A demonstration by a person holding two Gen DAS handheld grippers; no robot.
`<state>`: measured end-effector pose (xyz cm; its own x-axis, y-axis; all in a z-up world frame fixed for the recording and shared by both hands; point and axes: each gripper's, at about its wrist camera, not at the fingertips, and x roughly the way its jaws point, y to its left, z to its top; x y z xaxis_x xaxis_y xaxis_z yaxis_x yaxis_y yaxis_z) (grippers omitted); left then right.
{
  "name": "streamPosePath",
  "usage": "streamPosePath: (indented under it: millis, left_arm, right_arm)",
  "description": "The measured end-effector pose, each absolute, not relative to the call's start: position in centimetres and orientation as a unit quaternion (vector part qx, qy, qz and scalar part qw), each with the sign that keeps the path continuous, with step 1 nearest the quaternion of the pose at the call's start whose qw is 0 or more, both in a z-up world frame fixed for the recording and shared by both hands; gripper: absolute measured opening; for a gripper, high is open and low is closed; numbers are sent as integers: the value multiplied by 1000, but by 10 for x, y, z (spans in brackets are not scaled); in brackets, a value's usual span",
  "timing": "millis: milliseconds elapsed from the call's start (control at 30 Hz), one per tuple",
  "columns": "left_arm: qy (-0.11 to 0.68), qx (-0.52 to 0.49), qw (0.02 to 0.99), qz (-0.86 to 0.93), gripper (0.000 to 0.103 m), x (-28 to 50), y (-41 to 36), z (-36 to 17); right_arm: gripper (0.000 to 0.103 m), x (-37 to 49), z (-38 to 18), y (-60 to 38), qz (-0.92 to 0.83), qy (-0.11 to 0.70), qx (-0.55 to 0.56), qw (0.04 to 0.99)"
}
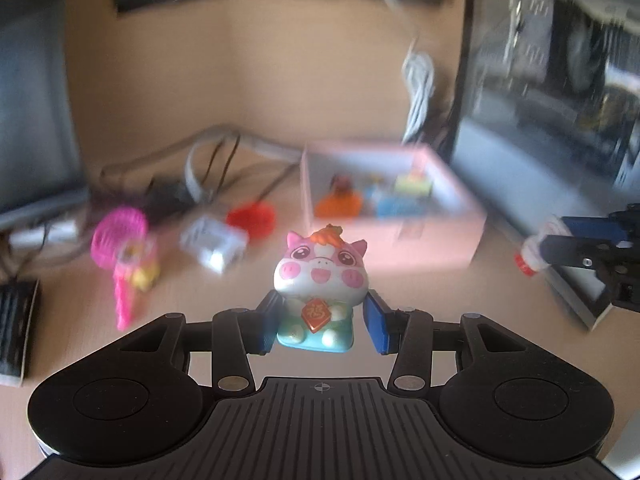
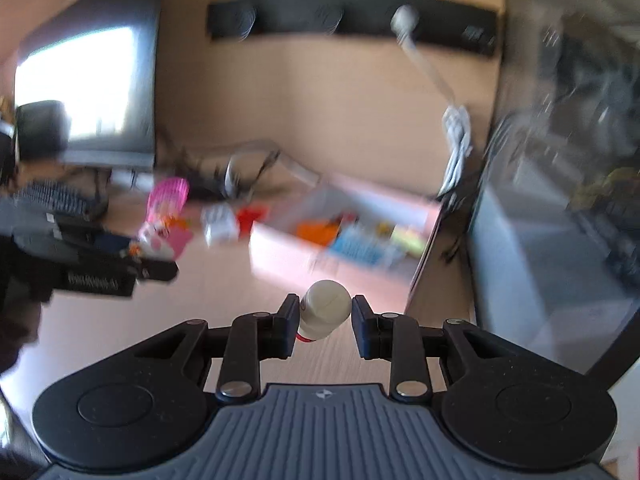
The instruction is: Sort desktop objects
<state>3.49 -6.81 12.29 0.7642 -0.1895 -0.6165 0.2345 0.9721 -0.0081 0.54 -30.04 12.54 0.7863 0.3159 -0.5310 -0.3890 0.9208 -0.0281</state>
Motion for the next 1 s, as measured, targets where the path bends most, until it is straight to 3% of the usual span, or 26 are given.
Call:
streamPosePath:
  millis: [167,300,367,467,733,1000]
  left_arm:
    - [264,44,954,-138,51,83,-99,156]
    - [258,40,956,-136,76,130,-106,169]
    - [264,25,956,-125,83,128,-95,165]
    - [293,2,950,-111,94,110,-71,141]
    - [423,-57,904,-32,95,59,-26,70]
    - [422,-69,904,9,97,12,6,74]
  right_arm:
    - [28,46,161,-299,152,214,-56,963]
    - [33,97,173,-296,123,204,-51,970]
    - [34,109,168,-298,109,210,-47,970]
    - [45,105,152,-301,122,220,-43,967]
    - [46,106,93,-260,171,294,-59,939]
    - [46,146,72,-220,179,310,-28,933]
